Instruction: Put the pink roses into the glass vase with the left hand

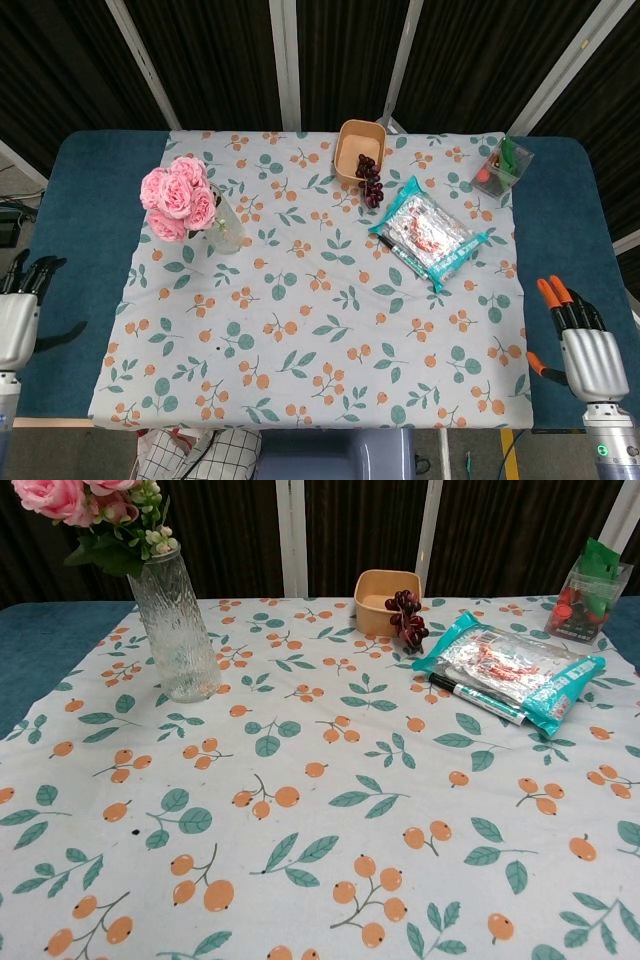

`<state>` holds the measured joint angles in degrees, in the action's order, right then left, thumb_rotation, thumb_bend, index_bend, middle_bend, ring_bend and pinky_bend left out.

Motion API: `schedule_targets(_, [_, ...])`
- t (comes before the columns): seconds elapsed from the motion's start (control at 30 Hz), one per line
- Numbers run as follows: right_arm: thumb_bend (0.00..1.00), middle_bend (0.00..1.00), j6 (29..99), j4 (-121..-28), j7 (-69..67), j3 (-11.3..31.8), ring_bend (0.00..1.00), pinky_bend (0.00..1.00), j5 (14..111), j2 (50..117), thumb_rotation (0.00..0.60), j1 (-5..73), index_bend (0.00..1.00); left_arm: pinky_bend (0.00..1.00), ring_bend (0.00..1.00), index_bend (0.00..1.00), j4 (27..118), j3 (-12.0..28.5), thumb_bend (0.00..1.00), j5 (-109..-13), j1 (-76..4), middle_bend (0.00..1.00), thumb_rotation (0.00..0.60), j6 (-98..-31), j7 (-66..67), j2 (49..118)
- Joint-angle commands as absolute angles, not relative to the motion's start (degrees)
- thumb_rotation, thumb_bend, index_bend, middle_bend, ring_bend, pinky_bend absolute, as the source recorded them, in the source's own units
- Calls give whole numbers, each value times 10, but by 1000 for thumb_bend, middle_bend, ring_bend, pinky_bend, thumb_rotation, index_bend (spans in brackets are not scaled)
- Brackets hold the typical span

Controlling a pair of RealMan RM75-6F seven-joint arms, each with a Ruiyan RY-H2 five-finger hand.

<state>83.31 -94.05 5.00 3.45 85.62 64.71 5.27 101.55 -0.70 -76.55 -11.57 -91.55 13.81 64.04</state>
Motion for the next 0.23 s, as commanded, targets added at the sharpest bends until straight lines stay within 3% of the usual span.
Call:
schedule_targets(0.03, [247, 0, 832, -936, 54, 35, 54, 137, 858, 647, 600, 55, 12, 224, 17, 173, 954, -24, 220, -789, -73, 141, 600, -954, 112, 683])
schedule_targets(0.23, [247, 0, 844, -932, 56, 38, 54, 137, 860, 649, 600, 52, 12, 224, 17, 183, 943, -19, 220, -807, -65, 142, 600, -952, 92, 681])
